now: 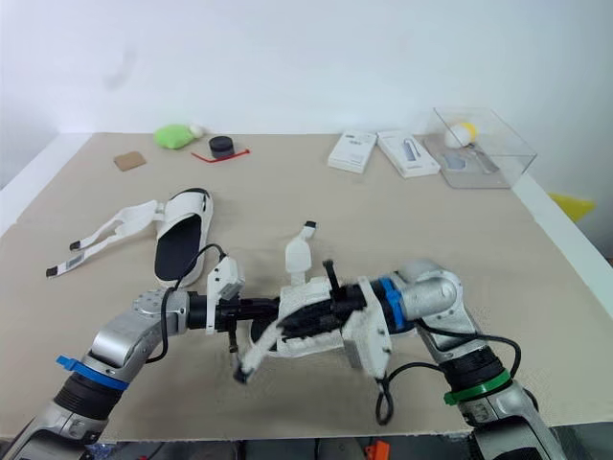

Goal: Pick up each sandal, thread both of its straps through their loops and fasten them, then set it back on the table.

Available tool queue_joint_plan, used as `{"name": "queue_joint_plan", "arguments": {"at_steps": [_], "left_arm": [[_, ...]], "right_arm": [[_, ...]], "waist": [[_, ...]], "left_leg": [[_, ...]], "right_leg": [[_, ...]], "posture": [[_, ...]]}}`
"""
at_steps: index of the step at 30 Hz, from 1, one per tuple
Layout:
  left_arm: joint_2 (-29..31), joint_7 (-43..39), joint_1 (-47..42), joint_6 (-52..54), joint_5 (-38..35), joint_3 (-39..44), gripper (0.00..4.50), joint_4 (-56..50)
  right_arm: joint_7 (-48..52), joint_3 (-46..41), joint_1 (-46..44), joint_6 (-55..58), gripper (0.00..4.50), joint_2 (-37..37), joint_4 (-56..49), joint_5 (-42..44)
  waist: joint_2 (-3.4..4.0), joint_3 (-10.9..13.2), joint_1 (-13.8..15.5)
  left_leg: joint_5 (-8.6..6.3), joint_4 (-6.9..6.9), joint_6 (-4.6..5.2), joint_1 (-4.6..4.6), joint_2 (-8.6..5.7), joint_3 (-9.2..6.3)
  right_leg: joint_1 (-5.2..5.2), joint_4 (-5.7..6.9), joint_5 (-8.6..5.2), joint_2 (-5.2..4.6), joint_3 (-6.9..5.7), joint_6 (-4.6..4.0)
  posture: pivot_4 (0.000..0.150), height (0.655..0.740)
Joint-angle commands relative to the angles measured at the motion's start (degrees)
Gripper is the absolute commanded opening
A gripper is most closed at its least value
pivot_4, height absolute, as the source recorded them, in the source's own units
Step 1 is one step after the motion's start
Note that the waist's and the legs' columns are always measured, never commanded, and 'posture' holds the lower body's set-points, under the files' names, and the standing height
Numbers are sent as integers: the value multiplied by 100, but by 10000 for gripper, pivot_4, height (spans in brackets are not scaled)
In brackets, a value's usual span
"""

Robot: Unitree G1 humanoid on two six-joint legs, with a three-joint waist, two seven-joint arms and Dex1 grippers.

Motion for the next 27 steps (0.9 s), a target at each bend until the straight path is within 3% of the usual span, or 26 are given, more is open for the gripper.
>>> {"name": "queue_joint_plan", "arguments": {"at_steps": [1, 5, 11, 12, 14, 16, 21, 23, 27], "left_arm": [[58, 37, 66, 70, 110, 5, 0, 99], [53, 33, 115, 88, 119, -27, 0, 57], [37, -5, 110, 81, 128, -56, 0, 106], [30, -11, 99, 73, 132, -61, 0, 129], [2, -28, 61, 64, 133, -80, 0, 184], [-29, -43, 17, 51, 137, -101, 0, 244], [-92, -80, -53, 27, 166, -127, 0, 333], [-106, -85, -63, 26, 174, -124, 0, 342], [-123, -81, -36, 41, 181, -105, 0, 311]], "right_arm": [[79, 106, 161, -433, 283, -334, -103, 187], [-151, -5, 402, -273, 14283, -771, -399, 296], [-666, -387, 1341, 842, 42367, -1597, -1130, 504], [-802, -459, 1557, 1273, 44108, -1738, -1311, 607], [-1352, -637, 2197, 3084, 44108, -2262, -1955, 1361], [-1949, -758, 2763, 5076, 44108, -2953, -2544, 2800], [-2591, -1071, 3326, 7629, 44108, -3578, -2868, 4887], [-2638, -1114, 3418, 8192, 44108, -3620, -2920, 5128], [-3090, -874, 3437, 8784, 44108, -3296, -3045, 4762]], "waist": [[-11, 4, 6], [-6, 7, 20], [-10, 1, 88], [-6, -1, 89], [1, -6, 127], [0, -11, 130], [-16, -17, 133], [-8, -8, 133], [11, -14, 133]], "left_leg": [[-1, -2, 0, 8, 1, 0], [-1, -2, -2, 10, -2, 5], [-11, -8, -9, 10, -2, 6], [-16, -8, -13, 11, -1, 6], [-18, -7, -16, 8, -2, 6], [-20, -7, -18, 9, -5, 7], [-35, 5, -43, 6, 17, 25], [-42, 8, -54, 1, 25, 26], [-41, 21, -54, -32, 24, 39]], "right_leg": [[7, 0, -2, 0, 0, -3], [6, 0, -8, -12, 0, -8], [4, -1, -18, -16, -2, -12], [4, -1, -21, -15, -2, -14], [4, -1, -22, -16, -2, -13], [7, 0, -28, -20, -1, -13], [9, -20, -61, -27, -16, -21], [5, -40, -93, -28, -26, -27], [-6, -77, -92, -33, -25, -25]], "posture": [[1500, 7400], [1500, 7400], [1500, 7400], [1500, 7400], [1500, 7400], [1500, 7400], [1500, 7400], [1500, 7400], [1500, 7400]]}}
